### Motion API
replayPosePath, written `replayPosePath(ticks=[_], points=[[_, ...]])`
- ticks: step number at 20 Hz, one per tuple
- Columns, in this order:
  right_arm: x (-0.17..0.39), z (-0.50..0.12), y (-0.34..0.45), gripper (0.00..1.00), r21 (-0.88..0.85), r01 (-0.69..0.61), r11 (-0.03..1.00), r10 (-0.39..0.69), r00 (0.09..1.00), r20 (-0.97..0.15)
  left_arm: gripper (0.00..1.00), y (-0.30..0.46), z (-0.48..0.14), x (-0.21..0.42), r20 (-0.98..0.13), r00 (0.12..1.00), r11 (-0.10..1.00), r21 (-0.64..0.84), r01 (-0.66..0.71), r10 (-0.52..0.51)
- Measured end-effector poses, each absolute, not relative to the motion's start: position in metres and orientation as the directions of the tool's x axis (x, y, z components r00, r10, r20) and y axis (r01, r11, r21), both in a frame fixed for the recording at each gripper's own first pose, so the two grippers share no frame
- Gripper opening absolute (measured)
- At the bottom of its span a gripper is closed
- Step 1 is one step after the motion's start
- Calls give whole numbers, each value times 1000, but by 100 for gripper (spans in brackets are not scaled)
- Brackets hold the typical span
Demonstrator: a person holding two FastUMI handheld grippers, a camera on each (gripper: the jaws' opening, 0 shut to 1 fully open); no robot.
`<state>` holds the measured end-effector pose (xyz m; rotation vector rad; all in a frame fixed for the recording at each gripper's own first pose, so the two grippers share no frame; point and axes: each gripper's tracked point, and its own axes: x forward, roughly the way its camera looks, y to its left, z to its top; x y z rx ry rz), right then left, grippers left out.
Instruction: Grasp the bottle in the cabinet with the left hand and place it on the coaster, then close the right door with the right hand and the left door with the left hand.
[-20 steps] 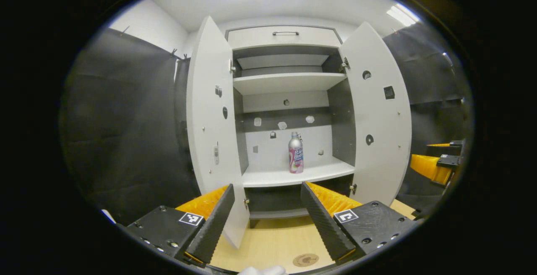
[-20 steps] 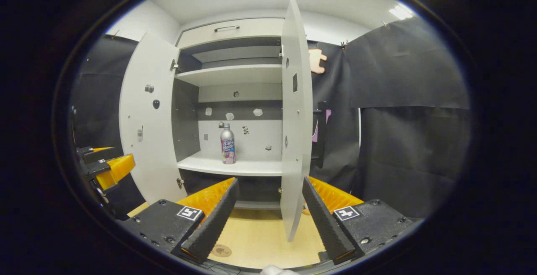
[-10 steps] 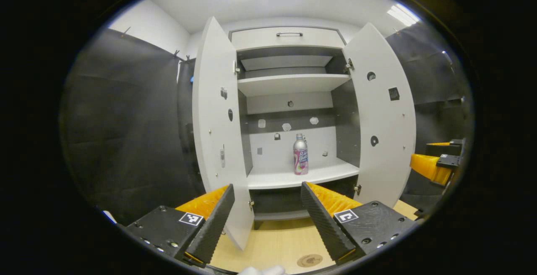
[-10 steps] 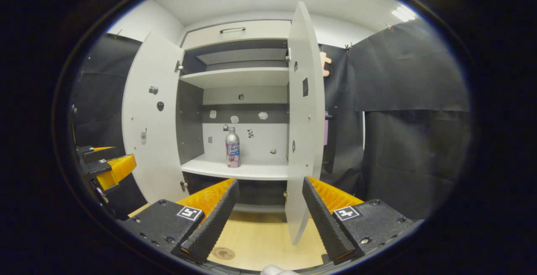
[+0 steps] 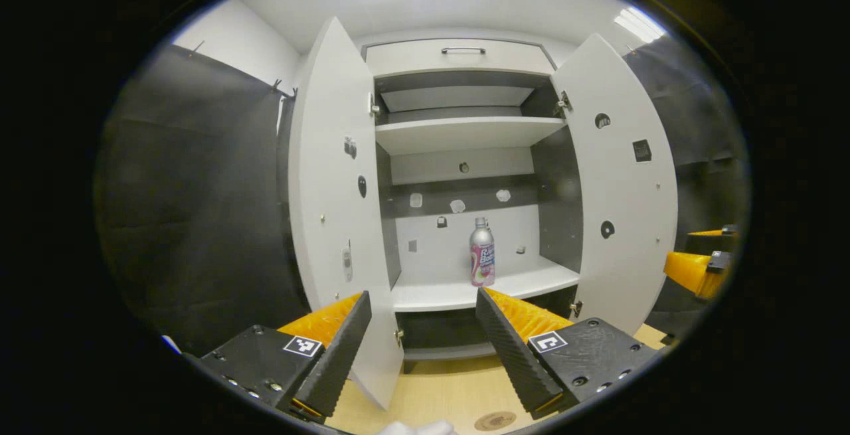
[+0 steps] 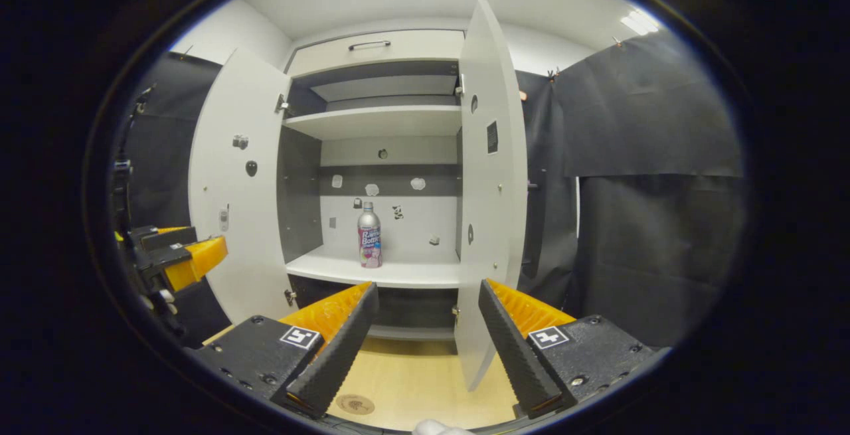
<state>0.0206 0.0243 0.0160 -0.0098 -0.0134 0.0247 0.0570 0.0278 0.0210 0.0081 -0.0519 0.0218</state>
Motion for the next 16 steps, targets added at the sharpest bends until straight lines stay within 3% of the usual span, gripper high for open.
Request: replayPosePath(ticks=[9,16], points=[[26,27,13,99,-21,46,999,-46,999,24,97,-11,61,183,158,986,999,3,50,-50],[28,21,2,99,-36,104,994,-104,995,0,97,-52,54,293,151,985,996,-19,83,-79]])
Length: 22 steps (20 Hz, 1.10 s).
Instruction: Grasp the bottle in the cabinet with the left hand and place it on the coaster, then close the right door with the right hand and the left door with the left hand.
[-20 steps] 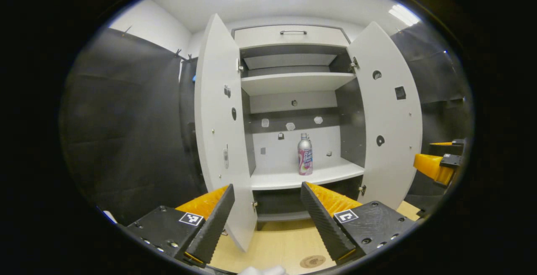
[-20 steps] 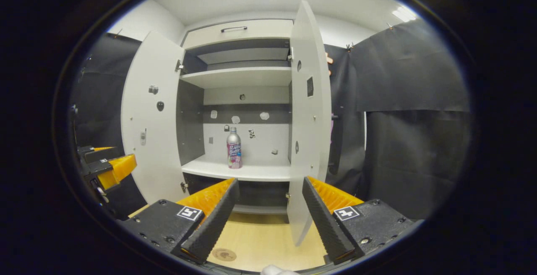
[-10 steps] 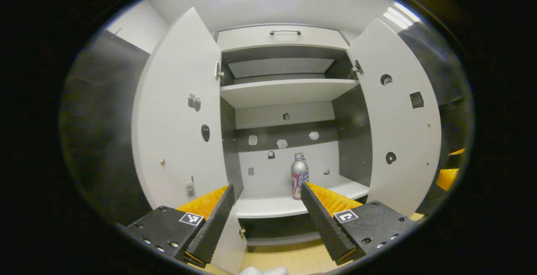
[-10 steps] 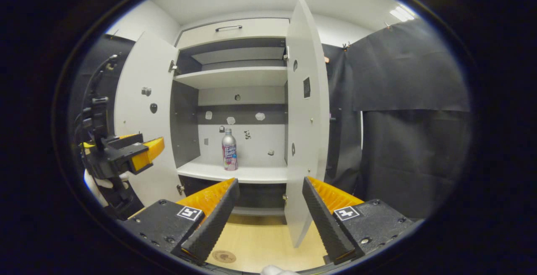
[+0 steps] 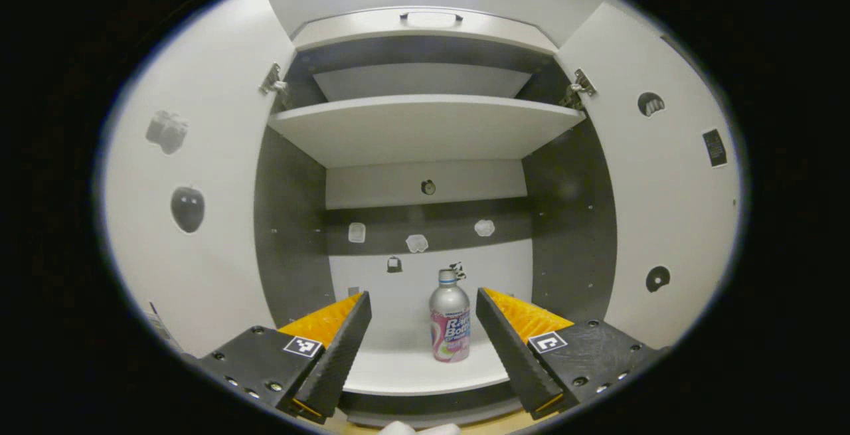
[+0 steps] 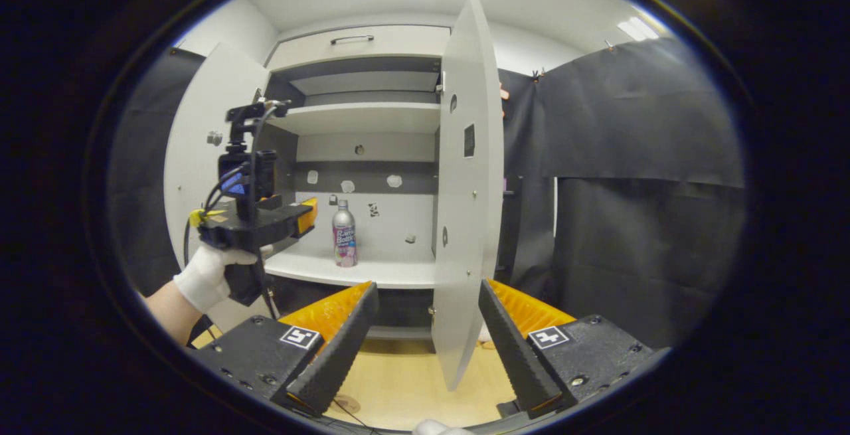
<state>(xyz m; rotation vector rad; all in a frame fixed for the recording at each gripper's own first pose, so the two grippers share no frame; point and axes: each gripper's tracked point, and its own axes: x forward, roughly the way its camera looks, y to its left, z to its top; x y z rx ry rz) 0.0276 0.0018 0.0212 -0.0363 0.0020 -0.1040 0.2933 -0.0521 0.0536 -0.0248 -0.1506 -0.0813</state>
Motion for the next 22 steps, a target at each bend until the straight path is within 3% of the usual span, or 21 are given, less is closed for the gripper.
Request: replayPosePath(ticks=[9,19,21,22], points=[[24,7,-12,99,-50,151,987,-153,987,-44,97,-76,21,405,88,996,999,-21,34,-32],[20,6,-10,100,-57,147,988,-150,987,-53,97,-90,-24,442,4,999,999,20,33,-33],[20,6,-10,100,-56,147,988,-150,987,-54,84,-85,-24,439,3,1000,999,34,23,-24],[20,6,-11,100,-54,147,988,-149,987,-56,82,-85,-25,443,-3,1000,999,32,23,-23]])
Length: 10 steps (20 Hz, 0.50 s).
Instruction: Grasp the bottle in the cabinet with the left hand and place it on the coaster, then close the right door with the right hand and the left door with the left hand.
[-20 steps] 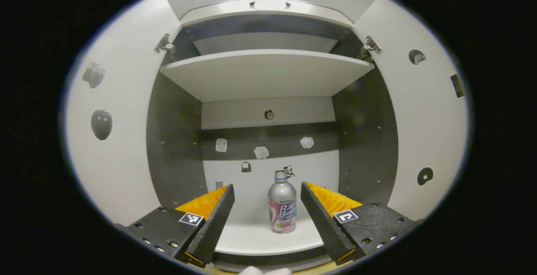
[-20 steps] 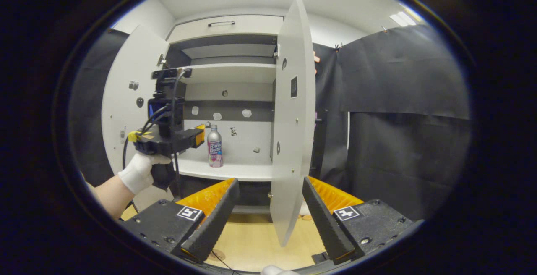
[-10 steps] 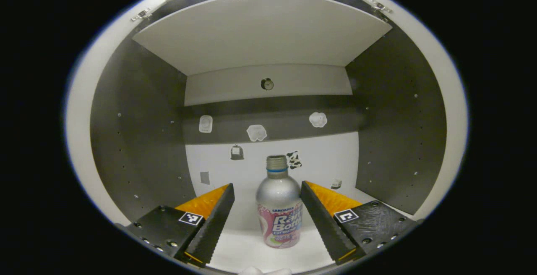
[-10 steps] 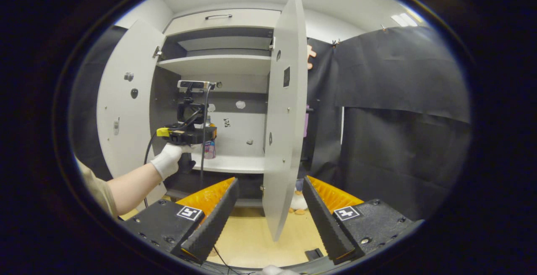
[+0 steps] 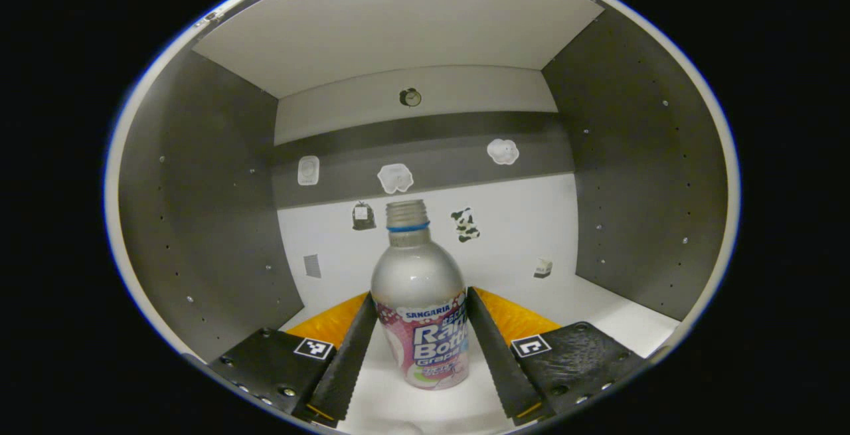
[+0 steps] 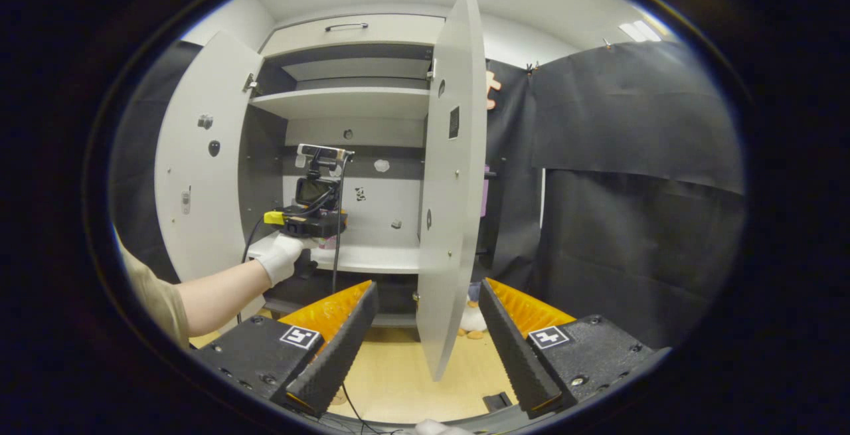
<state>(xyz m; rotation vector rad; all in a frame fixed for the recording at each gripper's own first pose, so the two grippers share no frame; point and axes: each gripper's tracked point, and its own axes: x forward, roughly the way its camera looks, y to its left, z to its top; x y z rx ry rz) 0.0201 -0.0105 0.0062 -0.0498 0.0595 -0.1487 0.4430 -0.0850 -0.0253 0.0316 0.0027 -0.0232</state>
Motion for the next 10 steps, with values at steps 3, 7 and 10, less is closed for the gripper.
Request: replayPosePath(ticks=[3,7,10], points=[[19,5,-10,100,-47,141,989,-144,988,-56,80,-82,-20,428,-13,1000,1000,15,28,-27],[19,6,-5,99,-48,123,991,-125,991,-44,79,-75,7,383,48,998,999,-7,48,-47],[19,6,4,99,-46,95,994,-97,994,-43,82,-69,23,339,95,993,998,-4,65,-65]])
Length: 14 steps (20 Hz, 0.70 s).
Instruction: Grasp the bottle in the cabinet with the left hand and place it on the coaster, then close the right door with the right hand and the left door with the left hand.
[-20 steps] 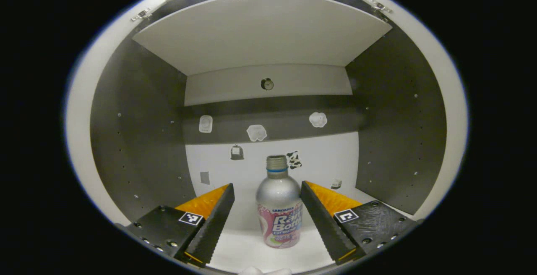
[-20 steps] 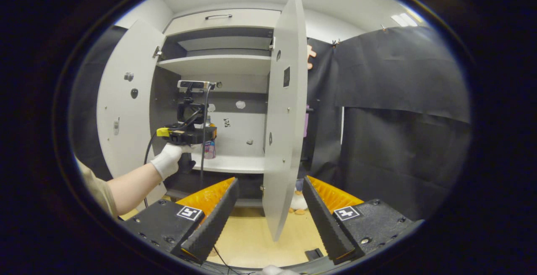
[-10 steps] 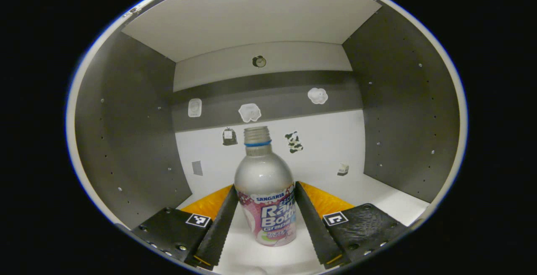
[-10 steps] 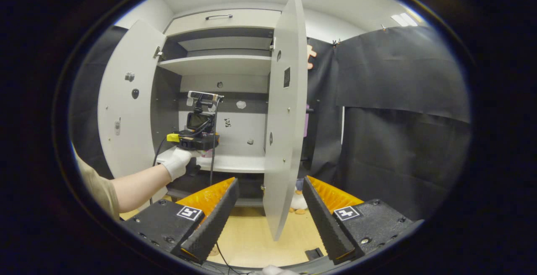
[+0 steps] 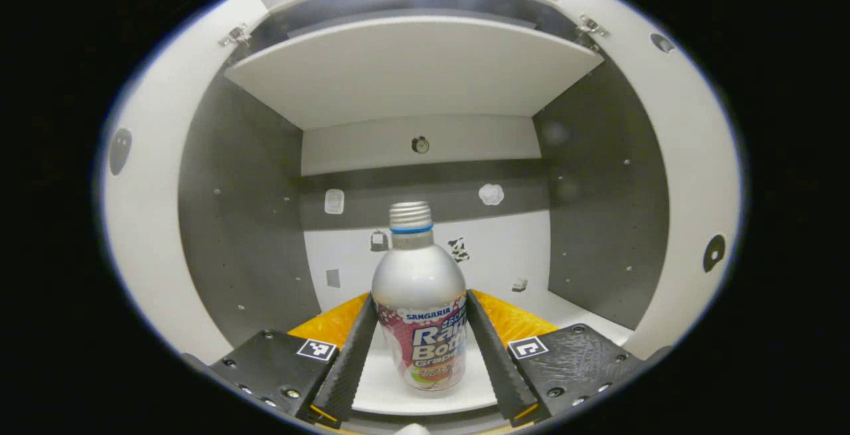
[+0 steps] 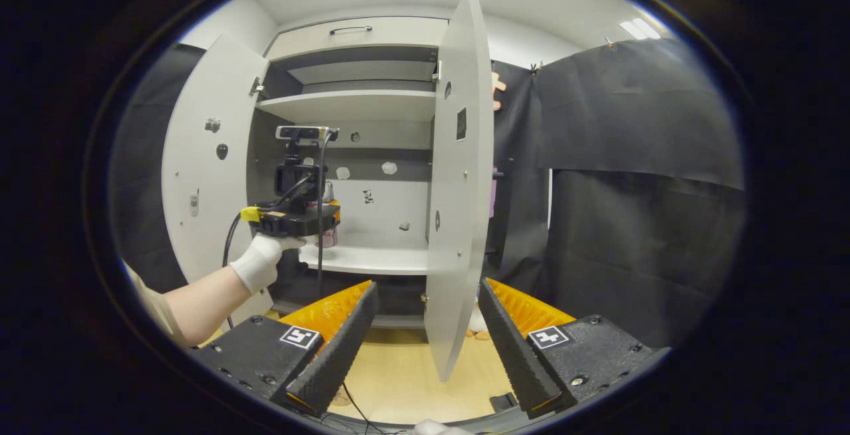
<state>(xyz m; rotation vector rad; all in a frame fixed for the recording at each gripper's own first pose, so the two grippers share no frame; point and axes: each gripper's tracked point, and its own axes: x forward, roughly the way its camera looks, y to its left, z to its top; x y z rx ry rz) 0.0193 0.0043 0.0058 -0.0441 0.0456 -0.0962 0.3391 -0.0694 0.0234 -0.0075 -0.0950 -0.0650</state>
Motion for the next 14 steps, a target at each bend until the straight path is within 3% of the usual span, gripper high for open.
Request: replayPosePath(ticks=[1,4,7,10,13,14], points=[[19,7,7,99,-49,87,995,-89,995,-40,79,-68,26,324,99,992,997,-6,75,-74],[19,5,16,100,-58,63,996,-65,997,-39,82,-65,28,281,113,989,995,-17,99,-96],[17,2,22,100,-56,47,997,-49,998,-40,79,-63,20,236,121,986,992,-22,122,-118],[18,-1,24,99,-59,41,997,-43,998,-39,82,-63,-4,200,96,988,991,-31,128,-124],[18,-7,26,99,-60,34,998,-36,998,-46,79,-65,-31,169,85,987,990,-34,138,-134],[19,-10,25,99,-61,34,998,-37,998,-47,82,-71,-42,158,86,986,988,-36,148,-145]])
